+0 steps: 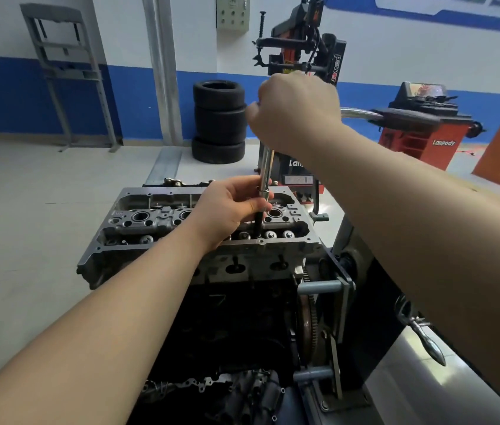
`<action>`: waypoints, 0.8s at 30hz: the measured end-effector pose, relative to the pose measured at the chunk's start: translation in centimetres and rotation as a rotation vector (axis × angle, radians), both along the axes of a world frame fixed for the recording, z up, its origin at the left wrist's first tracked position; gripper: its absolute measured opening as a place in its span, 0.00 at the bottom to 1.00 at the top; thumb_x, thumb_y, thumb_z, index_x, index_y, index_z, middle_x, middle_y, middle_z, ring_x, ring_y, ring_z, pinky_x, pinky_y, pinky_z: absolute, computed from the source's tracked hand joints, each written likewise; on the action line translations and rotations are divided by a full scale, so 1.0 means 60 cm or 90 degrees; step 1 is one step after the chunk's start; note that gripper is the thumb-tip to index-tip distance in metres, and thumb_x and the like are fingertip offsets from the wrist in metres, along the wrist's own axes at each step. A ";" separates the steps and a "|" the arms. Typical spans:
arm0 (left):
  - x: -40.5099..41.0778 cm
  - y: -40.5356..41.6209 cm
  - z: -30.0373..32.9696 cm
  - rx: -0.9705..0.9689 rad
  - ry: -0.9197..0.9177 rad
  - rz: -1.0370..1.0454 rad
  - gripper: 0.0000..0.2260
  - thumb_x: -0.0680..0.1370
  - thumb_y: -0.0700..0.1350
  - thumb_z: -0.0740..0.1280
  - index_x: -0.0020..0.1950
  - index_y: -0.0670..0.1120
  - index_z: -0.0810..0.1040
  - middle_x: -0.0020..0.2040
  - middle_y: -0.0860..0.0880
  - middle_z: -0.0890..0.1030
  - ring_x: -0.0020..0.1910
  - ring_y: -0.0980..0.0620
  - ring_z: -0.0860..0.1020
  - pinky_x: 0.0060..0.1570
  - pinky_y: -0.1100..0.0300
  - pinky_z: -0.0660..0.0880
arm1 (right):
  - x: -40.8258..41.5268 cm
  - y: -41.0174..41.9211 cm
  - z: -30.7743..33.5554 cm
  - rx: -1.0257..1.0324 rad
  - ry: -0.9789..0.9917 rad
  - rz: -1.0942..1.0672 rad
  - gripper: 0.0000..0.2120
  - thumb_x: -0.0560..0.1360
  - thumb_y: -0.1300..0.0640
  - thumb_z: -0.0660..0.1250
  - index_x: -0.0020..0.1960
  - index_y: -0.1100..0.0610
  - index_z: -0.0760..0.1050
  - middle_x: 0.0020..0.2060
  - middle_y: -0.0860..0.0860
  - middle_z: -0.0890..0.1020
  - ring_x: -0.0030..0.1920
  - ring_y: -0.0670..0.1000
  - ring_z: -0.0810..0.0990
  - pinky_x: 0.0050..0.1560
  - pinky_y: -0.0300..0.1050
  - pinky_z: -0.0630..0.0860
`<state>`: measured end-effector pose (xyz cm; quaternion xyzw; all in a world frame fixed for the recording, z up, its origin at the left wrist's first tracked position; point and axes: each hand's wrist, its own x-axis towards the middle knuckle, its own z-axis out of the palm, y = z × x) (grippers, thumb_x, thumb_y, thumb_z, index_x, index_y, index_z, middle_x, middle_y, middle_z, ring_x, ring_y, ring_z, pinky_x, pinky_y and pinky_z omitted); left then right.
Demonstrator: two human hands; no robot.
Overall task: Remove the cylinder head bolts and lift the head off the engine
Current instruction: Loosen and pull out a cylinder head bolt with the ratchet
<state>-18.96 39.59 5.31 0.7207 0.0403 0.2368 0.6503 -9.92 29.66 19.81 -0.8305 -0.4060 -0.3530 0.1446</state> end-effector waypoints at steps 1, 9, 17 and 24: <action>0.000 0.001 -0.001 -0.009 -0.006 0.003 0.17 0.78 0.28 0.71 0.61 0.46 0.84 0.54 0.42 0.88 0.53 0.45 0.88 0.57 0.51 0.85 | -0.007 0.005 -0.001 -0.018 -0.048 -0.042 0.14 0.76 0.52 0.59 0.33 0.52 0.61 0.31 0.51 0.67 0.33 0.58 0.70 0.31 0.45 0.55; -0.002 0.001 0.002 0.015 0.035 -0.022 0.15 0.81 0.33 0.72 0.63 0.50 0.83 0.57 0.49 0.88 0.58 0.46 0.86 0.61 0.45 0.83 | 0.004 -0.008 -0.005 0.072 0.127 0.188 0.13 0.75 0.47 0.64 0.37 0.54 0.76 0.29 0.49 0.72 0.37 0.51 0.73 0.36 0.45 0.65; 0.001 0.011 -0.007 0.002 0.002 -0.013 0.14 0.77 0.32 0.74 0.60 0.45 0.85 0.53 0.43 0.88 0.55 0.40 0.87 0.57 0.49 0.85 | -0.036 0.011 -0.013 -0.018 -0.128 -0.081 0.18 0.75 0.51 0.63 0.33 0.52 0.58 0.28 0.49 0.64 0.34 0.59 0.69 0.30 0.44 0.52; -0.001 0.010 0.001 0.048 0.029 -0.051 0.13 0.82 0.35 0.69 0.66 0.45 0.81 0.57 0.47 0.88 0.58 0.48 0.86 0.59 0.55 0.83 | -0.003 -0.005 -0.014 0.088 0.060 0.192 0.16 0.78 0.45 0.64 0.37 0.53 0.76 0.28 0.49 0.74 0.36 0.54 0.75 0.37 0.51 0.73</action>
